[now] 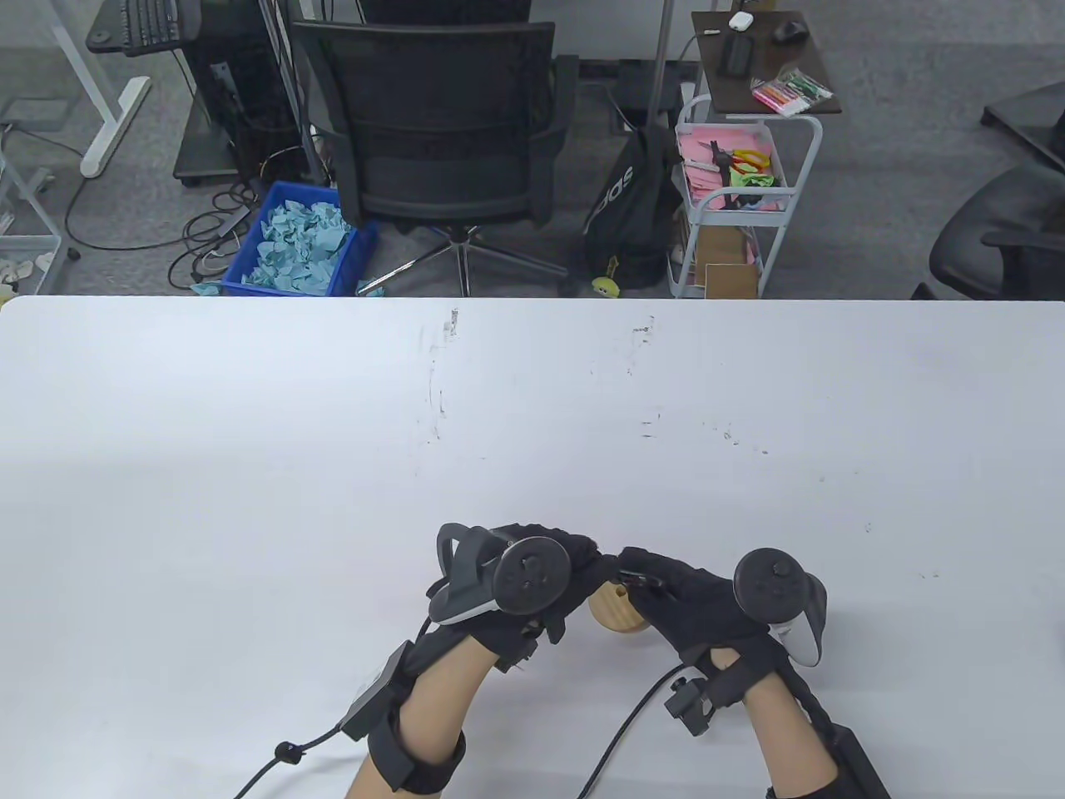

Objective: Unscrew the clamp open

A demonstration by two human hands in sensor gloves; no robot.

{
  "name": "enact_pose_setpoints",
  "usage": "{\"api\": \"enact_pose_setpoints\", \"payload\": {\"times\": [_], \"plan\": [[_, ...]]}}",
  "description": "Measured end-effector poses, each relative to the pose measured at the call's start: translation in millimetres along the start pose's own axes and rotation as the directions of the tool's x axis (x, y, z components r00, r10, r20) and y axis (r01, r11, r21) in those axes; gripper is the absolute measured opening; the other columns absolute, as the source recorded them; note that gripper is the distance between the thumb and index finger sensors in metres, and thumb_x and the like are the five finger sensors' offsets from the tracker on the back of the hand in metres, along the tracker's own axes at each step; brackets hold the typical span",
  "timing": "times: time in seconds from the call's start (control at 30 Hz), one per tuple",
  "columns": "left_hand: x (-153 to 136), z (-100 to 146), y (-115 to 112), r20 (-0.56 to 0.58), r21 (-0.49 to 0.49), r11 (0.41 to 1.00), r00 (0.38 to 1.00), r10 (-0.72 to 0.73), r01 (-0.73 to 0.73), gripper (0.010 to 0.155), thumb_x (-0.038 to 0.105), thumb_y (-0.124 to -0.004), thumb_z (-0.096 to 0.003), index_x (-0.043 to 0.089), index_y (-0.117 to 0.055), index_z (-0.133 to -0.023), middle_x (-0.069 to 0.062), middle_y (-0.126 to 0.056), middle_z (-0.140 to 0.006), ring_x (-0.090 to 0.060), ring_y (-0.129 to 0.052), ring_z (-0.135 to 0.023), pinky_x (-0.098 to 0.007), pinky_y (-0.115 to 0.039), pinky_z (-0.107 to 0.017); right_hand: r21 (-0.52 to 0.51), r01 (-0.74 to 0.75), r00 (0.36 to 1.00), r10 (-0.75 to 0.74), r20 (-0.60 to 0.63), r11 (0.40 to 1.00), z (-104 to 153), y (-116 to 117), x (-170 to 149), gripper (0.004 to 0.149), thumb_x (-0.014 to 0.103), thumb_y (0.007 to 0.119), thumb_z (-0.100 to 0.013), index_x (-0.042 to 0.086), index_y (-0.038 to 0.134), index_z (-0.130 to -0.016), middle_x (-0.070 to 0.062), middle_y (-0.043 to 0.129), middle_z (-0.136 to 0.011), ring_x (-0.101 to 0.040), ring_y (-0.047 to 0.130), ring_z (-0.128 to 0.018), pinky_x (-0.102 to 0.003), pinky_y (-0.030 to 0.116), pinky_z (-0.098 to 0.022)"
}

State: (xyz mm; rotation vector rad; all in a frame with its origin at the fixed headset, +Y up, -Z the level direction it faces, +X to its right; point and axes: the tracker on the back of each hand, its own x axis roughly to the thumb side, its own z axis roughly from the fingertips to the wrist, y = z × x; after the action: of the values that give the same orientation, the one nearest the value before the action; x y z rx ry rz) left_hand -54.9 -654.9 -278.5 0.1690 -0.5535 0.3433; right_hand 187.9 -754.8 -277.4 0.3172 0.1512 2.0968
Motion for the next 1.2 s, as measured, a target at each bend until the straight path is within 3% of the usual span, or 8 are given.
{"api": "enact_pose_setpoints", "payload": {"times": [0.17, 0.3, 0.47, 0.73, 0.83, 0.93, 1.07, 1.2], "plan": [[-1.9, 3.2, 8.7, 0.001, 0.004, 1.000, 1.000, 0.014, -0.014, 0.048, 0.064, -0.072, -0.0456, 0.032, -0.091, -0.077, 0.006, -0.103, -0.061, -0.014, -0.108, -0.047, -0.032, -0.091, -0.046, -0.009, 0.062, 0.998, -0.062, -0.016, 0.998, -0.3, -6.0, -4.6, 0.049, 0.049, 0.080, -0.042, 0.042, 0.077, -0.090, -0.013, 0.079, -0.080, -0.015, 0.096, -0.053, -0.051, 0.073, -0.047], [-7.1, 4.2, 16.0, 0.033, -0.025, 0.985, 0.985, 0.169, -0.168, 0.049, 0.037, -0.078, -0.0507, 0.035, -0.072, -0.099, 0.003, -0.084, -0.098, -0.020, -0.104, -0.067, -0.040, -0.086, -0.058, -0.029, 0.116, 0.993, -0.117, -0.032, 0.993, 0.9, -11.7, -9.5, 0.049, 0.049, 0.080, -0.042, 0.042, 0.076, -0.091, -0.013, 0.079, -0.080, -0.015, 0.096, -0.053, -0.051, 0.073, -0.047], [-5.8, 2.4, 12.7, 0.051, -0.144, 0.980, 0.988, 0.146, -0.137, 0.060, 0.036, -0.082, -0.0489, 0.043, -0.062, -0.105, 0.005, -0.071, -0.111, -0.025, -0.094, -0.089, -0.049, -0.077, -0.070, -0.027, 0.145, 0.988, -0.146, -0.040, 0.989, 1.0, -15.6, -12.9, 0.049, 0.049, 0.080, -0.043, 0.042, 0.076, -0.091, -0.013, 0.079, -0.080, -0.015, 0.096, -0.053, -0.051, 0.072, -0.047], [1.6, 3.8, 10.7, 0.104, -0.078, 0.983, 0.979, 0.173, -0.165, 0.065, 0.041, -0.082, -0.0471, 0.046, -0.057, -0.106, 0.005, -0.074, -0.110, -0.025, -0.095, -0.089, -0.049, -0.076, -0.071, 0.019, 0.200, 0.980, -0.199, -0.026, 0.980, 0.1, -11.5, -11.7, 0.049, 0.050, 0.079, -0.043, 0.042, 0.075, -0.091, -0.012, 0.079, -0.080, -0.014, 0.096, -0.053, -0.050, 0.073, -0.047], [5.1, 3.2, 11.5, 0.122, -0.099, 0.971, 0.966, 0.230, -0.218, 0.057, 0.042, -0.082, -0.0468, 0.045, -0.067, -0.102, 0.005, -0.077, -0.107, -0.025, -0.096, -0.088, -0.049, -0.077, -0.070, 0.037, 0.158, 0.987, -0.157, -0.018, 0.987, 0.4, -8.1, -8.9, 0.049, 0.050, 0.079, -0.043, 0.042, 0.076, -0.091, -0.012, 0.079, -0.080, -0.014, 0.096, -0.052, -0.050, 0.074, -0.046], [6.8, 4.0, 13.1, 0.123, -0.056, 0.979, 0.972, 0.200, -0.194, 0.046, 0.044, -0.082, -0.0458, 0.041, -0.081, -0.092, 0.006, -0.088, -0.097, -0.022, -0.100, -0.079, -0.046, -0.079, -0.067, 0.069, 0.131, 0.991, -0.131, 0.001, 0.989, 0.1, -4.4, -5.5, 0.049, 0.050, 0.080, -0.043, 0.042, 0.076, -0.091, -0.012, 0.079, -0.080, -0.013, 0.096, -0.052, -0.050, 0.074, -0.047], [6.9, 5.3, 13.2, 0.110, -0.036, 0.992, 0.986, 0.123, -0.120, 0.044, 0.045, -0.084, -0.0444, 0.041, -0.083, -0.089, 0.008, -0.094, -0.088, -0.019, -0.103, -0.074, -0.044, -0.081, -0.065, 0.094, 0.136, 0.991, -0.137, -0.003, 0.986, -0.4, -0.8, -4.1, 0.048, 0.049, 0.080, -0.043, 0.041, 0.077, -0.091, -0.012, 0.079, -0.079, -0.014, 0.096, -0.052, -0.050, 0.074, -0.046], [5.6, 4.6, 10.9, 0.086, 0.014, 0.995, 0.992, 0.094, -0.095, 0.042, 0.056, -0.079, -0.0447, 0.034, -0.090, -0.078, 0.006, -0.101, -0.067, -0.016, -0.107, -0.054, -0.038, -0.086, -0.055, 0.117, 0.090, 0.996, -0.092, 0.012, 0.989, -1.1, 3.2, -0.2, 0.048, 0.049, 0.080, -0.043, 0.042, 0.077, -0.090, -0.012, 0.080, -0.079, -0.014, 0.096, -0.052, -0.050, 0.073, -0.047]]}}
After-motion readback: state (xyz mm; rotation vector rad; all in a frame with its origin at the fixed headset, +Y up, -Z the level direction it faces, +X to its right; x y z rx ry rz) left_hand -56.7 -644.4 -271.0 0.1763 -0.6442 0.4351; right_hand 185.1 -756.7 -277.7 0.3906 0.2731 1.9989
